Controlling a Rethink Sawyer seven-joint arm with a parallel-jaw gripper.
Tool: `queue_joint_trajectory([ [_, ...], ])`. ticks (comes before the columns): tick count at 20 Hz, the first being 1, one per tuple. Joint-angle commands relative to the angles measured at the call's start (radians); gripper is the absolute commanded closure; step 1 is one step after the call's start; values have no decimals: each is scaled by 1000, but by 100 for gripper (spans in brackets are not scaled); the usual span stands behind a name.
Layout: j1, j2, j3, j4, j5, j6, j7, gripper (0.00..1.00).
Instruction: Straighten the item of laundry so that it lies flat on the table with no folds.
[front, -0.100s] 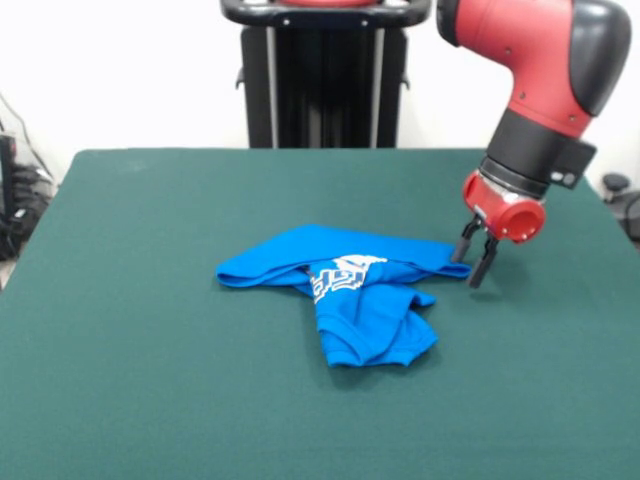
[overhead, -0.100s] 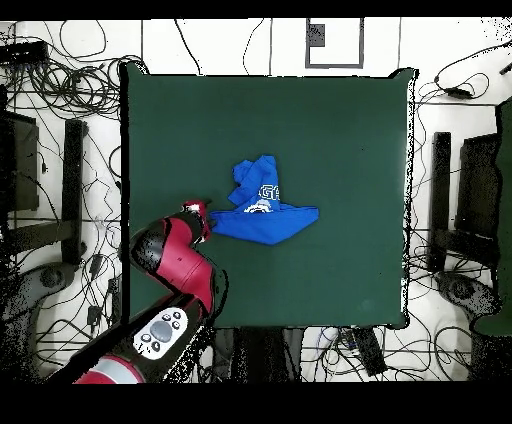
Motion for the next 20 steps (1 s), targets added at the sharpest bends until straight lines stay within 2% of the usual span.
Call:
queue_joint_trajectory([
  [1,-21,-8,69,36,-34,84,145,0],
  [20,-55,-29,93,56,-75,70,120,0],
])
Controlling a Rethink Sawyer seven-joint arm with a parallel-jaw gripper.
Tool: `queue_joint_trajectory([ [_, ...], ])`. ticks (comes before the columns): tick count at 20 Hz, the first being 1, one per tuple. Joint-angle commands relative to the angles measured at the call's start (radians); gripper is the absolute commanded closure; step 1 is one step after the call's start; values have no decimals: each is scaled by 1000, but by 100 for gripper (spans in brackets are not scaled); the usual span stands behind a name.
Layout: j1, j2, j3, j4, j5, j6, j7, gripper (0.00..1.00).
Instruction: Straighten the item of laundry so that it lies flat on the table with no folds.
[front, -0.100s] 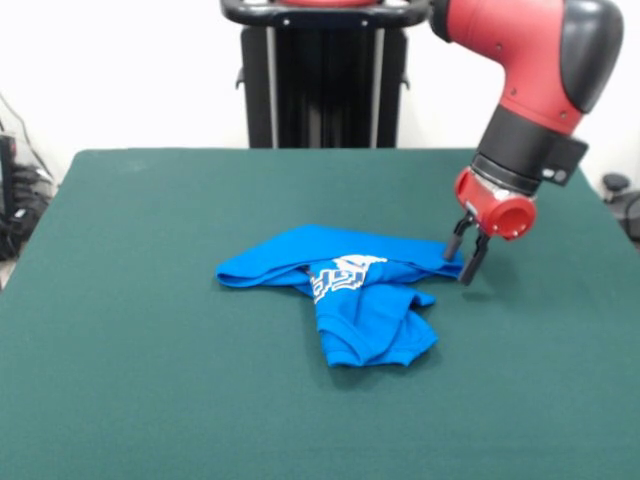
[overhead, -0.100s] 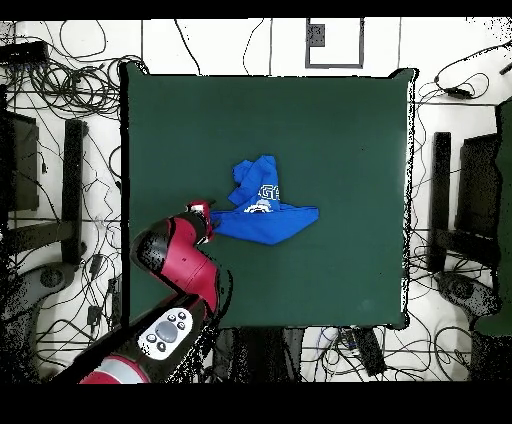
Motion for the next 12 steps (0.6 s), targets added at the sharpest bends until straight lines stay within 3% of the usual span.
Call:
queue_joint_trajectory([
  [1,-33,-7,92,44,-52,71,121,0],
  [12,-55,-12,107,45,-104,45,114,0],
])
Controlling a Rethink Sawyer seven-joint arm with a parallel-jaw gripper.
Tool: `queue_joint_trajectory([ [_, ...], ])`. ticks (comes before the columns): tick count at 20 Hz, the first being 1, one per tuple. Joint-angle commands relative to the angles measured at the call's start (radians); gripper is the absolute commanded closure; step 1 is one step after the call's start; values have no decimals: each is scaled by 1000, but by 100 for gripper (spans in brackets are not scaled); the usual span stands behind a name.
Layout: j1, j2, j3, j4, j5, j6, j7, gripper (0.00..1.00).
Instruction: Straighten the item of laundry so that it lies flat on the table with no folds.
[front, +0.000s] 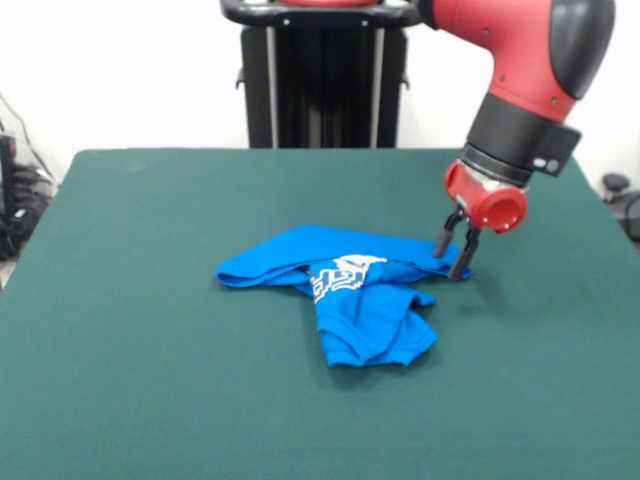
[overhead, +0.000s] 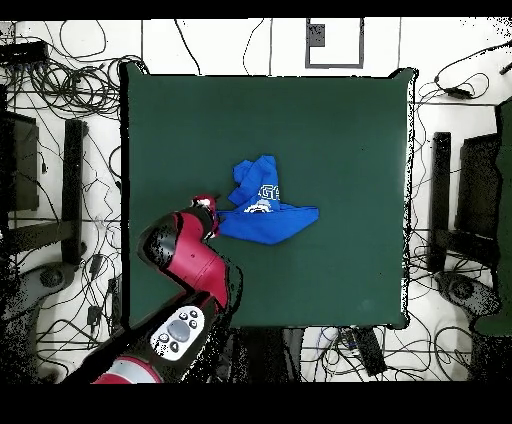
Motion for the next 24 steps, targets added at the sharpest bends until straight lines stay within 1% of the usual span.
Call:
queue_joint_trajectory([
  [1,-9,25,108,44,-53,44,117,0],
  [11,-27,24,132,44,-71,18,133,0],
  [24,-38,33,158,41,-58,11,151,0],
])
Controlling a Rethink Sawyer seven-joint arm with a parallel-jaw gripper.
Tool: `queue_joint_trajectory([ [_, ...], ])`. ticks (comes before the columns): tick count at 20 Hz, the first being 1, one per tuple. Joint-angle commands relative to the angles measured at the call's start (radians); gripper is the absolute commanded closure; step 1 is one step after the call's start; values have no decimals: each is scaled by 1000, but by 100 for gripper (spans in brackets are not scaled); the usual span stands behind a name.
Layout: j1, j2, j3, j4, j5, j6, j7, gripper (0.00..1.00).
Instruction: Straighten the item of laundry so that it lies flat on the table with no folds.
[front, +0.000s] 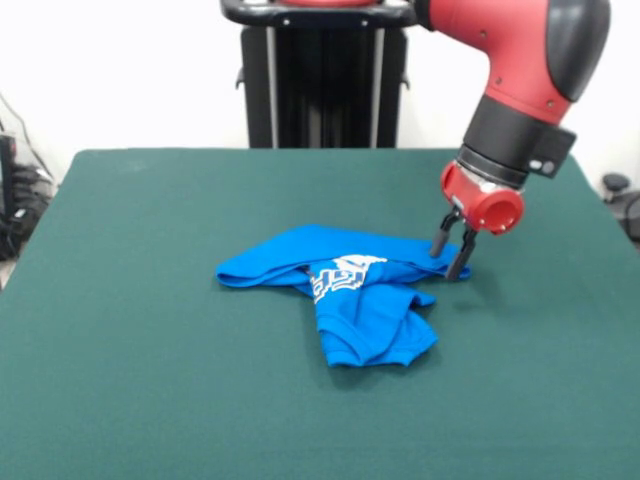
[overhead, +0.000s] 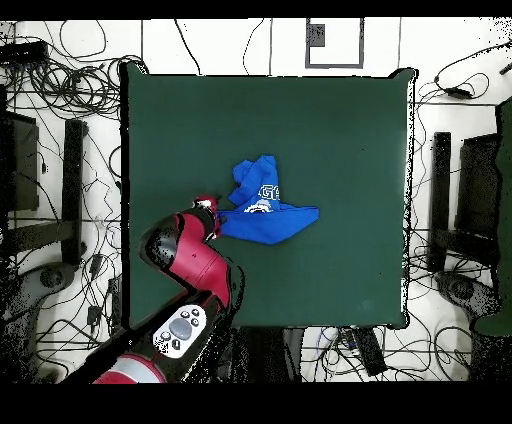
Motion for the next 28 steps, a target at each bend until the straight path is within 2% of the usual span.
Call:
queue_joint_trajectory([
  [1,-36,27,161,43,-32,7,152,0],
  [10,-81,15,217,61,-56,-47,159,0],
  [28,-45,43,184,36,-35,-21,167,0],
])
